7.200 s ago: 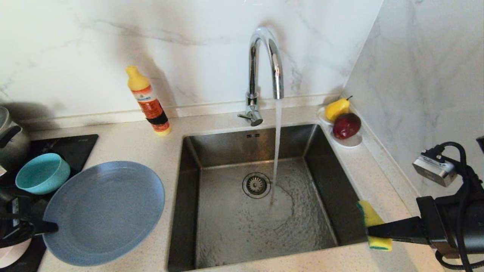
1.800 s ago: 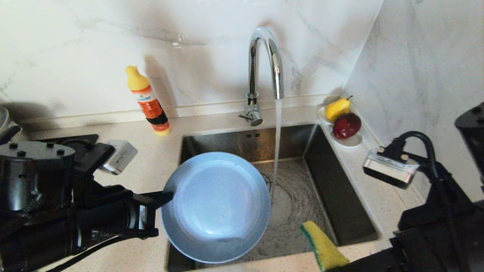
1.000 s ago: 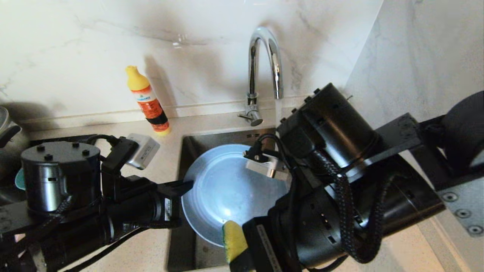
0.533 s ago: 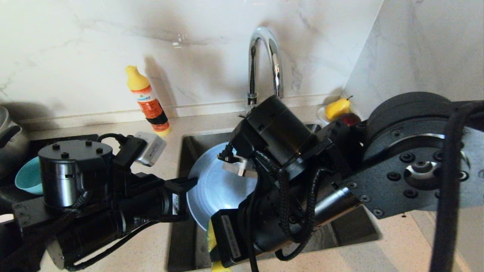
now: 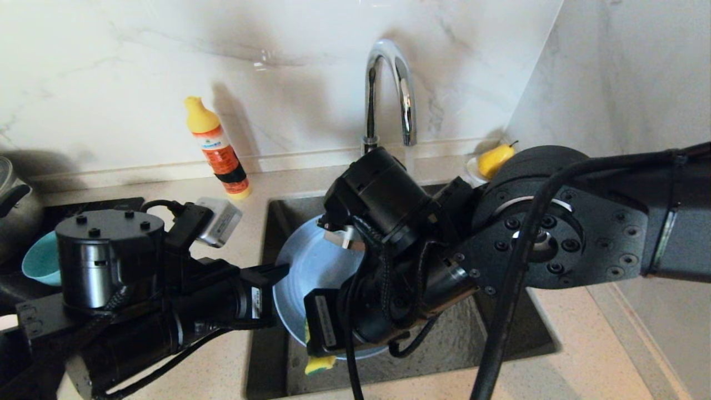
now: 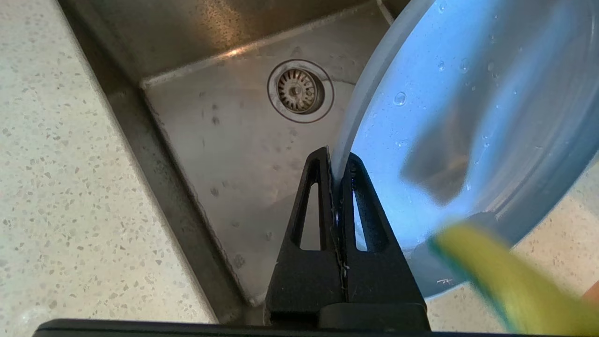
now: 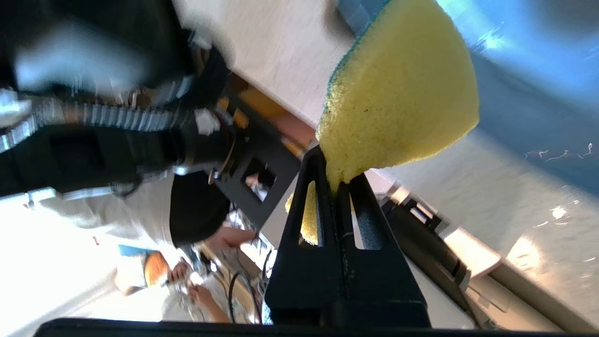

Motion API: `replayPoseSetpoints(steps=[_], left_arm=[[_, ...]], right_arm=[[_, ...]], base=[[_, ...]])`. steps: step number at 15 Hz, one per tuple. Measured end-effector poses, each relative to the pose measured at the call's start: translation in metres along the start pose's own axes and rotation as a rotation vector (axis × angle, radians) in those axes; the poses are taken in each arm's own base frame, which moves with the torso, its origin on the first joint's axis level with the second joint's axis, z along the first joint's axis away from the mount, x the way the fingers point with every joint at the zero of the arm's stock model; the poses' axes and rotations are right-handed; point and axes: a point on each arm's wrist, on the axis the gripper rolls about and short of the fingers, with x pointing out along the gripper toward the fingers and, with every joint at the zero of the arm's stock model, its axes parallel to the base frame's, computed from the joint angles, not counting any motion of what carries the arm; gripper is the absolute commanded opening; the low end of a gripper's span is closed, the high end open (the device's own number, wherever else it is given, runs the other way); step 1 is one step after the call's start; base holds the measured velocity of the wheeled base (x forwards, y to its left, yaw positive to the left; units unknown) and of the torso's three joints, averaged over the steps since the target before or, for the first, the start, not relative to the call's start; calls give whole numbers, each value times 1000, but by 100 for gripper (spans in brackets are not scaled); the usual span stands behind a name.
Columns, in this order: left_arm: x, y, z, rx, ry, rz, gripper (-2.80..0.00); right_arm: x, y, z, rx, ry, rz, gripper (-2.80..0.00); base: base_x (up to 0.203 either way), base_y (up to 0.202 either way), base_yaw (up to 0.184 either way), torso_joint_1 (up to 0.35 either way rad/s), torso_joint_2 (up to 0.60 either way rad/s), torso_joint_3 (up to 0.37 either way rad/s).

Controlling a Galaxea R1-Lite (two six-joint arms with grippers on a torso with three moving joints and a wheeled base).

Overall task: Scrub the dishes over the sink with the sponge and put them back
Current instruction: Wipe the plate

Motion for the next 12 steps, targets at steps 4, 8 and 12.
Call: replayPoseSetpoints(steps=[4,8,12], left_arm=[[-3,0,0,-3,-3,0,-280],[-6,1,0,-20,-9,-1,-280],[-8,1,-2,-27,-7,-1,-280]], right_arm=[[-10,-11,14,27,-48,-9,-280],[-17,-16,18,39,-73,-19,-280],[-28,-19,23,46,-107,-18,-280]], base=[[0,0,0,0,0,0],[0,0,0,0,0,0],[0,0,0,0,0,0]])
